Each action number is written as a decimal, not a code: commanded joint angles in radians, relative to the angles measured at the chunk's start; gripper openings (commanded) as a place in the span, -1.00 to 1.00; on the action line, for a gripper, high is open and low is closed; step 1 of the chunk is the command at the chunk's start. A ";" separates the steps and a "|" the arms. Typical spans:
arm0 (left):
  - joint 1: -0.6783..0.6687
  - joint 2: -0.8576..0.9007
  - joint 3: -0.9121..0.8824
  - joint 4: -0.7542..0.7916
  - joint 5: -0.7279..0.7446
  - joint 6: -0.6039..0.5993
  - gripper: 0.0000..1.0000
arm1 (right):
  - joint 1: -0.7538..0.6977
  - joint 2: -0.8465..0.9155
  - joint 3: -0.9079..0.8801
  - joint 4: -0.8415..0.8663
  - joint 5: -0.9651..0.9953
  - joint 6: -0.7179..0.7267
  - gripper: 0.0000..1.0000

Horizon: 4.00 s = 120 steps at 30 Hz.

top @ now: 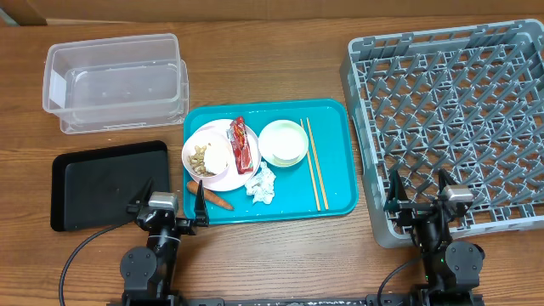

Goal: Sort waste into correct bins and load items into the dishwasher

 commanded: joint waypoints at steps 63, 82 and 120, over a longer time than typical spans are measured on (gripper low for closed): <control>-0.001 -0.010 -0.004 -0.003 -0.010 0.022 1.00 | -0.003 -0.012 -0.010 0.006 0.008 0.000 1.00; -0.001 -0.010 -0.003 -0.003 -0.012 -0.206 0.99 | -0.003 -0.011 0.051 -0.029 0.018 0.004 1.00; -0.001 0.977 1.032 -0.883 0.058 -0.211 1.00 | -0.003 0.891 1.018 -0.874 0.032 0.003 1.00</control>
